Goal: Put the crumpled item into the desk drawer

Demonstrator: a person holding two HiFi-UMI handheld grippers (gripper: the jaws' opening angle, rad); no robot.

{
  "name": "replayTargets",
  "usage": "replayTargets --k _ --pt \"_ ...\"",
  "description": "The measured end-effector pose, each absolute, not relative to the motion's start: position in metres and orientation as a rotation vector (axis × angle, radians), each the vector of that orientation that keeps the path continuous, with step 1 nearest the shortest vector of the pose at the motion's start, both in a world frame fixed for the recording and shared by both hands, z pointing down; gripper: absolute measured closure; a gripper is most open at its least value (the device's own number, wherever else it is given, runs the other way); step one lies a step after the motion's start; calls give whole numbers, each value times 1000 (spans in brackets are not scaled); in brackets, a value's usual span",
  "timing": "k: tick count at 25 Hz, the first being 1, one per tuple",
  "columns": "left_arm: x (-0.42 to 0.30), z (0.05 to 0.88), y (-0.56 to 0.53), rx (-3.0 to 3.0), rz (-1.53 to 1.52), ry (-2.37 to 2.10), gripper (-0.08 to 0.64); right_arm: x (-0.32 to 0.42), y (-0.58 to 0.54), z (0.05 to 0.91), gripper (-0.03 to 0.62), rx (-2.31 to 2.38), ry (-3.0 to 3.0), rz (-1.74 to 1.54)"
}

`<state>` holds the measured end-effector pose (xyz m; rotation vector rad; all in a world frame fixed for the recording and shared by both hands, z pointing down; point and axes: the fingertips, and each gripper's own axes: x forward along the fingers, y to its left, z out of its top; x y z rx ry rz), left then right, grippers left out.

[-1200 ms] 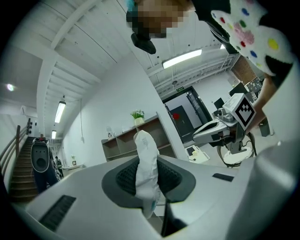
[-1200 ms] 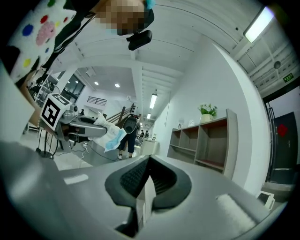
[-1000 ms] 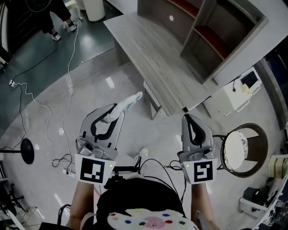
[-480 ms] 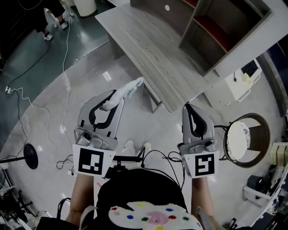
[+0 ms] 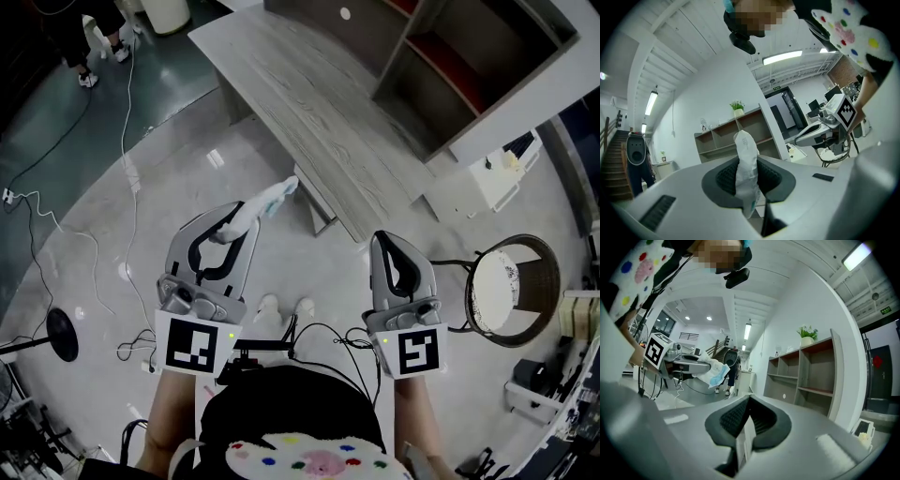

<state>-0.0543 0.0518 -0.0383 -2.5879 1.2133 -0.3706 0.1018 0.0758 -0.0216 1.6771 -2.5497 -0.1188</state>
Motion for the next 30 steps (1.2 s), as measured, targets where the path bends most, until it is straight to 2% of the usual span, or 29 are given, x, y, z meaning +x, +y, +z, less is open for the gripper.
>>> replayTargets --k 10,19,30 --pt "-68 17 27 -2629 -448 1240 503 75 54 43 583 1610 -2576 63" --pt "-71 87 6 -2652 -505 1181 503 43 42 136 583 1493 -2594 198" --pt "-86 179 -7 -2693 -562 1229 503 39 23 269 581 1484 -2570 482"
